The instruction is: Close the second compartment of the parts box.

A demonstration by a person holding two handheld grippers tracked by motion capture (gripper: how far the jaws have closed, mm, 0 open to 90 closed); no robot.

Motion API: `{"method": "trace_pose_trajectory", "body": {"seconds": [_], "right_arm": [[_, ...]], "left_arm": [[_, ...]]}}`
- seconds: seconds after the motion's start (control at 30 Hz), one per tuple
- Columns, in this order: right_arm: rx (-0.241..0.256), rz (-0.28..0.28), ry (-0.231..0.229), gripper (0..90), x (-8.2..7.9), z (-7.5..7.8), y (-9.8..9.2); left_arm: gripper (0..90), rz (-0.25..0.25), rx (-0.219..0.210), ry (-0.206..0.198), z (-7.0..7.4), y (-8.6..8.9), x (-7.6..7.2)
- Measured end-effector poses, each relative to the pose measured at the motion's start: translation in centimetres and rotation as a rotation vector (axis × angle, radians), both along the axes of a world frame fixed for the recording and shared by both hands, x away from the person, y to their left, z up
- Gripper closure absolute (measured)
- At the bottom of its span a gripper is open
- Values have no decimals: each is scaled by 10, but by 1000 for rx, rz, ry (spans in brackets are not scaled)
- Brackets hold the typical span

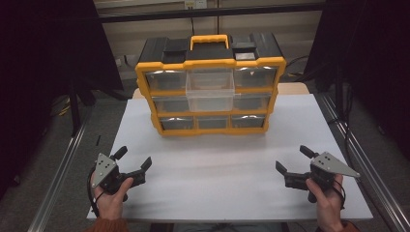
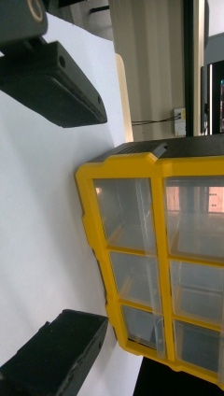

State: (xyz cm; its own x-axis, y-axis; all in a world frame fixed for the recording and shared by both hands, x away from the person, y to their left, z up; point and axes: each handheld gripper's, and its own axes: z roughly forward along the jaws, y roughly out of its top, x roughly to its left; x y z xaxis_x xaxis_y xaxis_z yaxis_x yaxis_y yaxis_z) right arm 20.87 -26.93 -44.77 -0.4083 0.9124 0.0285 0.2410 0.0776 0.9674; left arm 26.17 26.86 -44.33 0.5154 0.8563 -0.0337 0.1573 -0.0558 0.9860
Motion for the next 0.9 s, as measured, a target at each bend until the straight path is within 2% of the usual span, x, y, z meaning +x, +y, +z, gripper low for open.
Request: {"method": "trace_pose_trajectory", "body": {"seconds": [0.13, 0.17, 0.2, 0.23, 0.3, 0.4, 0.47, 0.5, 0.53, 0.67, 0.7, 0.8, 0.9], "right_arm": [[9, 1, 4, 8, 0, 0, -1], [11, 2, 9, 9, 0, 0, -1], [17, 1, 7, 9, 0, -1, -1], [22, -2, 9, 9, 0, -1, -1], [34, -12, 11, 31, 1, -2, -1], [49, -2, 9, 30, 3, -4, 1], [39, 4, 2, 32, 2, -4, 3], [33, 9, -2, 32, 2, -4, 3], [36, 12, -6, 31, 2, -4, 4], [34, 42, -3, 21, 1, -3, 6], [35, 55, -5, 23, 0, -3, 7], [32, 86, -19, 17, -1, -1, 11], [30, 108, -30, 11, -2, 0, 13]], "left_arm": [[43, 4, -8, 14, -1, 0, 2], [43, 13, 4, 15, -1, 1, 2], [43, 0, -15, 19, -2, 0, 2], [43, 5, -8, 18, -2, 0, 3], [43, 12, -22, 22, -2, -3, 3], [43, -1, 0, 31, -2, -2, 4], [42, 1, 11, 34, -3, -2, 5], [43, 3, -8, 36, -3, -3, 6], [42, 6, 2, 30, -3, -3, 6], [42, -2, 4, 32, -3, -5, 5], [42, -24, 9, 32, -3, -4, 5], [43, -16, -3, 27, -2, -6, 3], [42, -18, 15, 30, -2, -5, 3]]}}
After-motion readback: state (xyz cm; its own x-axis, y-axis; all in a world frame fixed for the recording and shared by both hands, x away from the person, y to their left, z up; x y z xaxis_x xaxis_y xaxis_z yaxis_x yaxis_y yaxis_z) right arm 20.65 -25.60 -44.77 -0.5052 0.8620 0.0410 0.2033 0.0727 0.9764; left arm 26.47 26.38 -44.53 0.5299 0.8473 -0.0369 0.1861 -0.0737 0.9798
